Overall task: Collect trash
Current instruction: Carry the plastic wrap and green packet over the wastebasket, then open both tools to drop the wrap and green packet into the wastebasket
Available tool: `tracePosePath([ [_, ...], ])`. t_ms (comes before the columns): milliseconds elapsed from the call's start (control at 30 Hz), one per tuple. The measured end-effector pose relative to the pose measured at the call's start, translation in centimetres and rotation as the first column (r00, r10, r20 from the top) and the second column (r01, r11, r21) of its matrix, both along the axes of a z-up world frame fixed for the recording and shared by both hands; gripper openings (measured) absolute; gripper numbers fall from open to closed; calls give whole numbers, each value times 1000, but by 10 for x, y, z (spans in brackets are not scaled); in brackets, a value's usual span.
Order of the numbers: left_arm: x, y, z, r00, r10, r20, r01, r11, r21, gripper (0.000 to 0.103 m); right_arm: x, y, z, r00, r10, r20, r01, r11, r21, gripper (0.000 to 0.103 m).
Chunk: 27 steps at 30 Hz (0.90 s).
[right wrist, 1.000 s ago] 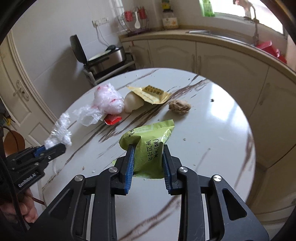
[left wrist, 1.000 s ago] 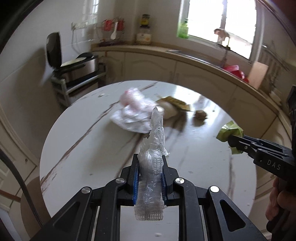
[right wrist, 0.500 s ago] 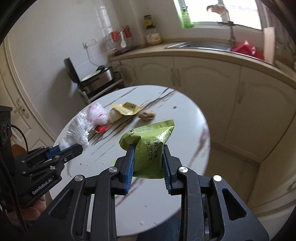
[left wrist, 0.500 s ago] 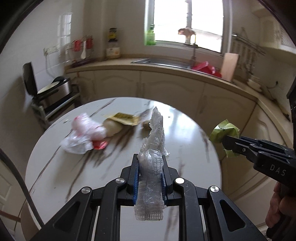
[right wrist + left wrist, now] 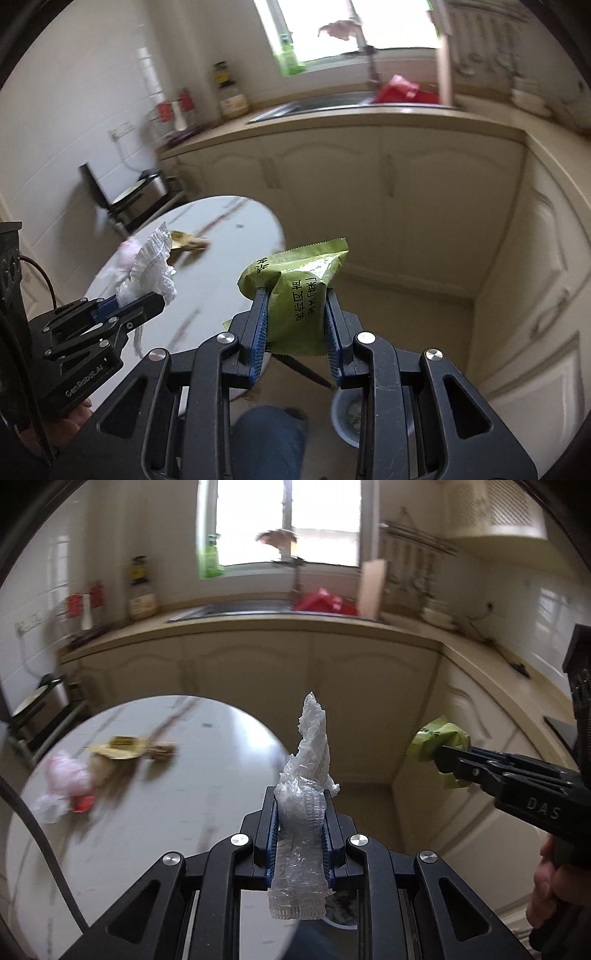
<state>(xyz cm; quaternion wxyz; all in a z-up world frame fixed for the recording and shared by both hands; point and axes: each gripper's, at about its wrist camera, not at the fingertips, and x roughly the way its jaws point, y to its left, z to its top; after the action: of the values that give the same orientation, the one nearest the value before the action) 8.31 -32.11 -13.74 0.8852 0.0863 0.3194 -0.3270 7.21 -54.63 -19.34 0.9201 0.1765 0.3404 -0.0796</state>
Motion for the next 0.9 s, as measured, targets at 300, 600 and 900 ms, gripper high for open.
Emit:
tracePosePath([
  [300, 0, -90, -63, 985, -144, -92, 153, 983, 102, 16, -32, -70, -72, 983, -129, -128, 141, 986, 87, 26],
  [600, 27, -153, -149, 954, -186, -235, 238, 946, 221, 16, -31, -108, -177, 942, -139, -305, 207, 957, 203, 26],
  [900, 61, -211, -219, 909, -163, -382, 292, 905, 308, 18, -18, -128, -265, 886, -118, -448, 269, 919, 290, 27],
])
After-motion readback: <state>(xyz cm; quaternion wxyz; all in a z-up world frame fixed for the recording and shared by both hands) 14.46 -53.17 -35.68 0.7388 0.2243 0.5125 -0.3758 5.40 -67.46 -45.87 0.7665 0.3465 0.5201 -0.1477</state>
